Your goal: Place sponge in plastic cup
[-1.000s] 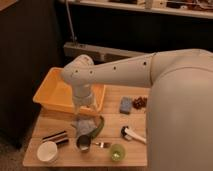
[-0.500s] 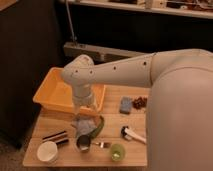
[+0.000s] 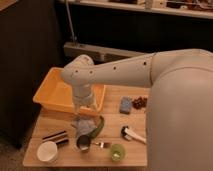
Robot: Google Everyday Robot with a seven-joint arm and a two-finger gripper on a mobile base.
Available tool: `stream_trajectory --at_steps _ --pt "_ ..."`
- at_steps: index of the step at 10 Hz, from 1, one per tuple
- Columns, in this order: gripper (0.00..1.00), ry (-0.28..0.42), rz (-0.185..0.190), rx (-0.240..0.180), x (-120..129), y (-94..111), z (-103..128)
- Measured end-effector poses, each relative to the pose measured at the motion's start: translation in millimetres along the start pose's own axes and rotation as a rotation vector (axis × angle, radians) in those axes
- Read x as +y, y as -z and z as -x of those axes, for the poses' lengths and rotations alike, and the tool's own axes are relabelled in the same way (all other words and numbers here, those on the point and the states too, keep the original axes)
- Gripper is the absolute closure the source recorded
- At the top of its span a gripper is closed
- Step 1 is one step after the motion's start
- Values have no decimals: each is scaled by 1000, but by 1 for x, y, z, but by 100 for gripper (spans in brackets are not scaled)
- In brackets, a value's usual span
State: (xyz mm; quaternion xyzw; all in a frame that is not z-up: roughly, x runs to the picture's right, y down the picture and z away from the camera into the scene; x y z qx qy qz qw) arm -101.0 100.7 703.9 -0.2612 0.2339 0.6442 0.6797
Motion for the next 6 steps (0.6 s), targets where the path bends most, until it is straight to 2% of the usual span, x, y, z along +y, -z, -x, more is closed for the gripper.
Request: stream_trajectory --at_steps 3,6 --pt "35 -42 -7 -22 -14 4 1" --pt "35 -144 -22 -56 -76 10 -8"
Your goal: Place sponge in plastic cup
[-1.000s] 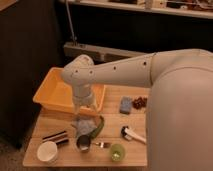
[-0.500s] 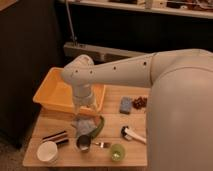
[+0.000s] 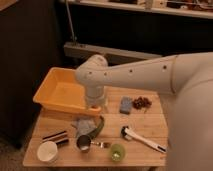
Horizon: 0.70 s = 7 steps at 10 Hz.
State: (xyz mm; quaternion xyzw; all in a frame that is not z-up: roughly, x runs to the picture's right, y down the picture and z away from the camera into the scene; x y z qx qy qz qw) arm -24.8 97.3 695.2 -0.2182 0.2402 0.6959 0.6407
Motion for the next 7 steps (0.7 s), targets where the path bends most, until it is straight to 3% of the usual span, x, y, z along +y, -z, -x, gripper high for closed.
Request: stream_trajectory --at_steps 2,3,7 --pt "35 -85 -15 -23 -58 1 1" --pt "35 -93 -25 -29 -68 0 3" --pt "35 -90 -19 -30 -65 0 4"
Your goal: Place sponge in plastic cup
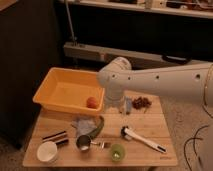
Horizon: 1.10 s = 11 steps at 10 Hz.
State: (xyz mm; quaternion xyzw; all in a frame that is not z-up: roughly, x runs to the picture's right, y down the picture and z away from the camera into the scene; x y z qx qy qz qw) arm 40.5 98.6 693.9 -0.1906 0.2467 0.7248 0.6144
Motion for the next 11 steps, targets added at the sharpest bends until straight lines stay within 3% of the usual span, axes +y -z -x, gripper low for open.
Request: stream_trajectory --at_steps 2,4,7,8,9,11 --pt "35 2 -17 -7 1 -4 2" --pt "35 -12 -29 -24 -5 -15 20" --pt "35 -7 16 -45 -23 -33 71" --pt "35 2 53 -58 -32 -42 93" --pt "35 10 84 -65 -37 -50 105" --pt "35 32 110 -77 -45 -76 121"
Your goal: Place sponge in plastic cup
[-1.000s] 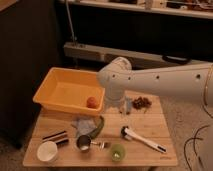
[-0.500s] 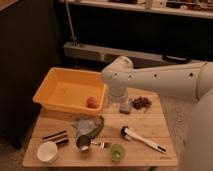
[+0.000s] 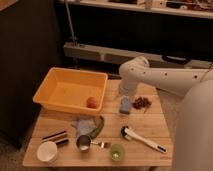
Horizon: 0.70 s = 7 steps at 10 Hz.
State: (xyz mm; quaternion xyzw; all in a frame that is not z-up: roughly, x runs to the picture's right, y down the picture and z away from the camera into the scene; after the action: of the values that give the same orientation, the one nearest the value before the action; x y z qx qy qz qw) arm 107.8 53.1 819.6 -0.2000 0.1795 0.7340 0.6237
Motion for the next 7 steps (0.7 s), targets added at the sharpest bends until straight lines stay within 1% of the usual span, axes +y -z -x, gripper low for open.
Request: stream_trajectory --at_steps 1,2,3,5,6,7 --pt "35 14 -1 6 1 -15 4" --pt "35 22 -7 14 -1 -26 7" --pt "35 33 -20 21 -2 -37 11" --pt "35 59 -69 32 -4 -53 19" --pt "35 55 -76 33 -4 -58 23" --pt "35 25 -72 38 -15 -64 30"
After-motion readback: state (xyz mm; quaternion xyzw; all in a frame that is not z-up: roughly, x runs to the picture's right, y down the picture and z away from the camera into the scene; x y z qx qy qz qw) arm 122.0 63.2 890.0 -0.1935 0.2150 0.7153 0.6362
